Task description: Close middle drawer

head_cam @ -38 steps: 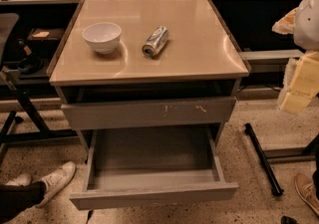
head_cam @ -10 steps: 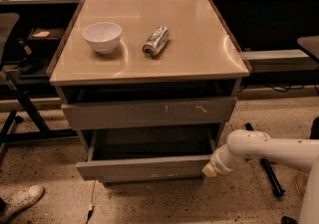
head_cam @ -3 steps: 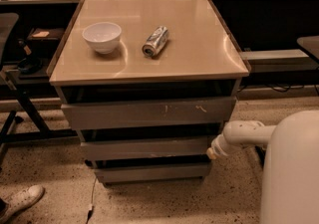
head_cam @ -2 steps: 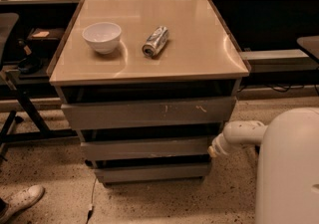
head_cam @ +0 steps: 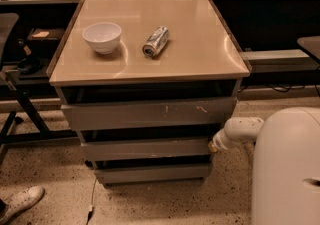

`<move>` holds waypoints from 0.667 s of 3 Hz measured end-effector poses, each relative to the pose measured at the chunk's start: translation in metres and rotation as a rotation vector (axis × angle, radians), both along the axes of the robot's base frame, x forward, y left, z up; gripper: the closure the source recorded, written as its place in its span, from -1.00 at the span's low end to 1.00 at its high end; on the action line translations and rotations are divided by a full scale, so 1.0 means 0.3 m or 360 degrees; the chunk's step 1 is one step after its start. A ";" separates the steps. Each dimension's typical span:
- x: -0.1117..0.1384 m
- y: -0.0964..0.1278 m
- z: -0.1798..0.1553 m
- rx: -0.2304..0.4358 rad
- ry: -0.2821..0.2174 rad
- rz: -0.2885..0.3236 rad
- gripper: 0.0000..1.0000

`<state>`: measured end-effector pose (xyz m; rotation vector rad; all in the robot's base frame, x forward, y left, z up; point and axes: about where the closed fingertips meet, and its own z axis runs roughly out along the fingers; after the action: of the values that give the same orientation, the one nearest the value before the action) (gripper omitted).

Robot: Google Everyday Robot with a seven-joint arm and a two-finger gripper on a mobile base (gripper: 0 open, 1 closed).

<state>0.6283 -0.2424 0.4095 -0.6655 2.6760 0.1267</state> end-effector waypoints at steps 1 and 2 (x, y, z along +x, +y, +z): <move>-0.105 -0.022 0.048 0.0028 0.0106 0.0012 1.00; -0.404 -0.099 0.202 0.0071 0.0341 -0.0093 1.00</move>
Offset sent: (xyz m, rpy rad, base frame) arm -0.3014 -0.0539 0.1616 0.0618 0.4563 -0.1816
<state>0.5072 -0.2720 0.4701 -0.5892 2.8843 0.2549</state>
